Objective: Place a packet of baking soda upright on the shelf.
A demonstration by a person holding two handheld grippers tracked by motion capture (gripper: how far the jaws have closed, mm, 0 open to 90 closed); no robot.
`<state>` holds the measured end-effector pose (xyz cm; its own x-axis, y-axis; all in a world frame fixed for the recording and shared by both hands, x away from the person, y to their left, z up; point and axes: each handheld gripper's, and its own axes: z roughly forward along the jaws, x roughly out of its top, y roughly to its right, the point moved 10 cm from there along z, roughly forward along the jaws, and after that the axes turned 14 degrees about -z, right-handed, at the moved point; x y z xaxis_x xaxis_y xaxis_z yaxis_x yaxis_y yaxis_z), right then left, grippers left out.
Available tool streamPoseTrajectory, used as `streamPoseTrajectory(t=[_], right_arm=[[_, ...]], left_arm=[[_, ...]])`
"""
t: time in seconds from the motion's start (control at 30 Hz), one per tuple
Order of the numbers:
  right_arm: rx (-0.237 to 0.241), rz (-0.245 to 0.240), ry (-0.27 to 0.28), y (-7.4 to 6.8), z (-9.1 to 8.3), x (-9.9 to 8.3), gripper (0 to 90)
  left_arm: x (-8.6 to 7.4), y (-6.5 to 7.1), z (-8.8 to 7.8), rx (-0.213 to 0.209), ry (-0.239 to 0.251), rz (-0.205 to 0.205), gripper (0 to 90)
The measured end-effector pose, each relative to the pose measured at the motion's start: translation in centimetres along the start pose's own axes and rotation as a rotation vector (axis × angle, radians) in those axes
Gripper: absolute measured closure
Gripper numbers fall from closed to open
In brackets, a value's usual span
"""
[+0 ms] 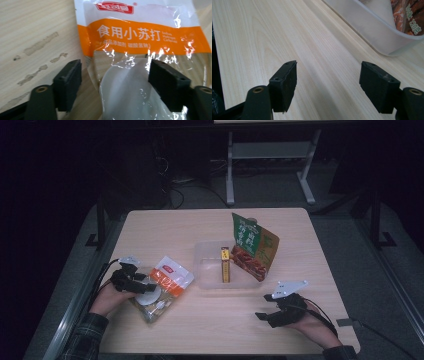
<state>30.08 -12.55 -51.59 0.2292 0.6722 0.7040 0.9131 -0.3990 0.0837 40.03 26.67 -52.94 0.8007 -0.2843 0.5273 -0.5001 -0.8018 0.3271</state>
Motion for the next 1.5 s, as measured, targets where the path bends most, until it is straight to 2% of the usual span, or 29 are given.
streamPoseTrajectory(t=[0.07, 0.17, 0.23, 0.27, 0.3, 0.4, 0.43, 0.5, 0.67, 0.8, 0.9, 0.93, 0.97, 1.0, 1.03, 1.13, 1.17, 1.2, 1.3, 1.43, 1.5], right_arm=[[-0.001, 0.000, 0.000, 0.0, 0.0, 0.0, 29.9], [0.001, -0.001, 0.001, 0.0, 0.0, 0.0, 29.9], [0.000, -0.001, -0.002, 0.1, 0.1, -0.1, 29.9], [-0.001, 0.000, -0.002, 0.1, 0.1, -0.1, 29.8], [-0.002, 0.001, -0.001, 0.1, 0.0, -0.1, 29.9], [-0.004, 0.001, 0.002, 0.2, 0.0, 0.0, 29.9], [-0.003, 0.001, 0.003, 0.1, 0.0, 0.0, 29.9], [0.011, -0.001, 0.014, 0.0, 0.1, 0.0, 30.2], [0.023, 0.009, 0.024, -0.1, 0.1, 0.1, 30.3], [0.037, 0.025, 0.044, -0.3, 0.1, 0.3, 31.4], [0.081, 0.055, 0.075, -0.7, 0.2, 0.7, 30.6], [0.108, 0.067, 0.085, -0.9, 0.2, 0.9, 26.3], [0.165, 0.076, 0.117, -1.5, 0.1, 1.4, 18.3], [0.165, 0.076, 0.117, -1.5, 0.1, 1.4, 18.3], [0.195, 0.069, 0.133, -2.0, 0.1, 1.8, 13.5], [0.191, 0.076, 0.141, -2.2, 0.3, 2.0, 12.7], [0.187, 0.100, 0.145, -2.1, 0.4, 2.1, 15.1], [0.153, 0.114, 0.137, -1.8, 0.6, 2.1, 16.0], [0.122, 0.112, 0.142, -1.5, 0.7, 2.1, 16.7], [0.107, 0.086, 0.178, -1.6, 0.3, 2.8, 14.6], [0.078, 0.047, 0.153, -1.7, 0.5, 2.8, 15.5]], left_arm=[[-0.2, 0.1, 0.0, -0.020, -0.023, 0.001, 32.8], [-0.3, 0.4, 0.3, -0.036, -0.026, 0.016, 36.5], [-0.3, 0.5, 0.3, -0.037, -0.032, 0.016, 42.4], [-0.3, 0.7, 0.3, -0.053, -0.031, 0.016, 46.6], [-0.3, 0.7, 0.3, -0.053, -0.034, 0.029, 53.5], [-0.3, 0.9, 0.3, -0.057, -0.028, 0.007, 61.5], [-0.3, 0.8, 0.2, -0.057, -0.037, 0.016, 65.4], [-0.3, 0.9, 0.1, -0.063, -0.031, 0.008, 74.9], [-0.3, 1.1, -0.2, -0.096, -0.031, 0.001, 86.5], [-0.1, 1.4, -0.9, -0.115, -0.007, -0.009, 88.8], [0.2, 1.7, -1.8, -0.138, 0.028, -0.017, 89.2], [0.2, 1.8, -2.1, -0.145, 0.039, -0.022, 89.3], [0.3, 1.9, -2.4, -0.151, 0.049, -0.024, 89.4], [0.3, 2.1, -2.6, -0.156, 0.057, -0.029, 89.4], [0.4, 2.2, -2.9, -0.158, 0.063, -0.021, 89.5], [0.5, 2.7, -3.6, -0.161, 0.083, -0.014, 89.5], [0.5, 2.9, -3.9, -0.158, 0.092, -0.006, 89.6], [0.5, 3.1, -4.1, -0.160, 0.097, -0.005, 89.6], [0.4, 3.5, -4.8, -0.164, 0.119, -0.003, 89.6], [-0.1, 4.3, -6.0, -0.196, 0.152, 0.007, 89.6], [-0.2, 4.6, -6.3, -0.201, 0.162, 0.018, 89.6]])
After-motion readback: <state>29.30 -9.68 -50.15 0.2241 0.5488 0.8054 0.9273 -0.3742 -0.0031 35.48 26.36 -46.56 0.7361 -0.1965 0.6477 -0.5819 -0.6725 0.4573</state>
